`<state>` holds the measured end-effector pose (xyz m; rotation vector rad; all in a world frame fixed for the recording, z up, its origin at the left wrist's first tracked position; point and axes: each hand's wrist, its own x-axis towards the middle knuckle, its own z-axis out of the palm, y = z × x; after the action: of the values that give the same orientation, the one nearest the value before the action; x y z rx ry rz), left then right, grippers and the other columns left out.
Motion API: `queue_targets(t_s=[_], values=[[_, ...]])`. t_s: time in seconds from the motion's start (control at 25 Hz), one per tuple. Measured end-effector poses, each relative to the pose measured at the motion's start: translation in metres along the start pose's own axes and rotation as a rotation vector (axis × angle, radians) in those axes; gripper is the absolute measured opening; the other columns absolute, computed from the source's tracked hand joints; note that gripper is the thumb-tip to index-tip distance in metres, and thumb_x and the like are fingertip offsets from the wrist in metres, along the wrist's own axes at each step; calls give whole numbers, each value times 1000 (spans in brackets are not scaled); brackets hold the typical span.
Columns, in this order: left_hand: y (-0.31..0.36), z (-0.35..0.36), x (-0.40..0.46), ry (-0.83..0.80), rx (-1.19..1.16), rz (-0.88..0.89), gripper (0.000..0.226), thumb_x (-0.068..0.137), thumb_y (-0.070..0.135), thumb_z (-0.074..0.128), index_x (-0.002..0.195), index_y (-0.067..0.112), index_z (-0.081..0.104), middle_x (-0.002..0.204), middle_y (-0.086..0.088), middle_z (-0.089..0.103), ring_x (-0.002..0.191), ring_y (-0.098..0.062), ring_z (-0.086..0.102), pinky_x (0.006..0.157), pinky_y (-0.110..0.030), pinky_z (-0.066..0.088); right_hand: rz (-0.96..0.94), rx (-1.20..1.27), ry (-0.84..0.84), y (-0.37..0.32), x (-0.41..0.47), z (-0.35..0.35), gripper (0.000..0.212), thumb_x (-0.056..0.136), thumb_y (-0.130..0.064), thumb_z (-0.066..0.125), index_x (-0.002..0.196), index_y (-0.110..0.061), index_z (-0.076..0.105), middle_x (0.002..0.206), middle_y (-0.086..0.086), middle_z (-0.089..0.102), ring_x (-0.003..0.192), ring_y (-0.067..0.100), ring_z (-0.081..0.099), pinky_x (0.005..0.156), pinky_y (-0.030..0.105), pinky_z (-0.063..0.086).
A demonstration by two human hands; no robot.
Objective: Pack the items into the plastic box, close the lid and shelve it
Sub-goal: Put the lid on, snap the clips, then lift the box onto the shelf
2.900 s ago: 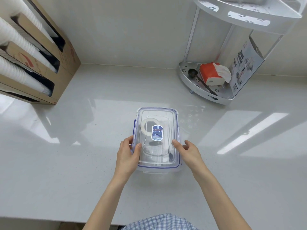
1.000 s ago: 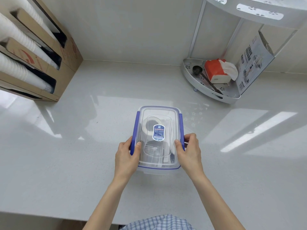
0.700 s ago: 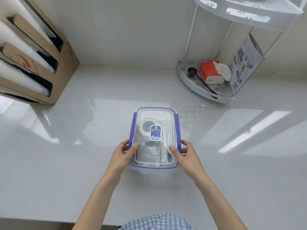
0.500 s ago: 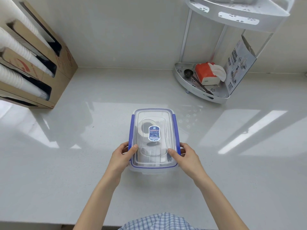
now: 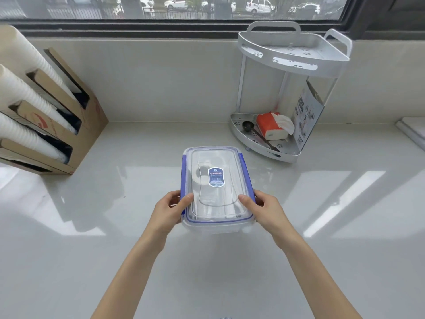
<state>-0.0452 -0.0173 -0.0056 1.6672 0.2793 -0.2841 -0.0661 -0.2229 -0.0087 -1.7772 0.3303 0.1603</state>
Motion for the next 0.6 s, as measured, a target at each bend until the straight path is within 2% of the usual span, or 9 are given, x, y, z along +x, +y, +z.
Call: queue_targets(t_s=[0.12,0.2,0.28,0.32,0.36,0.44,0.52,0.6], values=[[33,11,1,-26,-48,87,33,85,27,56,113,10,53,107,-5,62,85,-13,60,82,-35,52,-69,57,17,-27,6,-22,20,87,-26,59,104,-18,65,68,-12,62,53,-4,56,50,9,43],[58,19,1,-52,-83,143,30,85,26,56,111,12,51,101,-1,62,84,-10,60,75,-26,53,-122,75,16,-49,8,-38,19,86,-26,60,103,-20,66,77,-8,67,65,3,61,60,15,48],[81,26,3,-78,-100,187,28,85,27,55,109,13,50,96,3,61,81,-7,60,67,-20,53,-185,77,25,-70,13,-54,21,86,-26,61,104,-20,67,89,-4,71,81,14,64,74,28,51],[92,29,4,-89,-99,206,28,85,27,55,109,13,50,95,3,61,81,-7,60,65,-19,53,-213,68,31,-80,15,-62,22,86,-26,61,105,-19,67,91,-2,71,84,16,65,78,32,51],[103,33,6,-100,-99,223,29,85,28,55,109,12,49,96,3,61,81,-7,60,66,-20,52,-237,59,38,-91,16,-70,23,86,-26,61,106,-17,67,91,-3,71,82,14,65,78,30,51],[122,39,9,-120,-118,250,30,85,27,55,109,11,49,99,-1,60,82,-9,59,67,-24,53,-282,20,47,-112,17,-86,24,87,-25,59,108,-15,66,83,-5,69,64,0,62,62,12,49],[140,45,12,-149,-151,264,32,85,27,56,110,8,50,101,-3,61,83,-12,60,62,-23,57,-315,-26,61,-132,19,-101,22,88,-25,58,106,-15,66,78,-4,66,49,-4,56,45,4,40],[157,50,15,-196,-186,270,37,84,26,56,114,6,49,105,-6,63,83,-14,61,58,-21,58,-350,-69,82,-151,22,-117,25,88,-27,58,107,-14,67,83,1,68,57,2,57,44,4,39]])
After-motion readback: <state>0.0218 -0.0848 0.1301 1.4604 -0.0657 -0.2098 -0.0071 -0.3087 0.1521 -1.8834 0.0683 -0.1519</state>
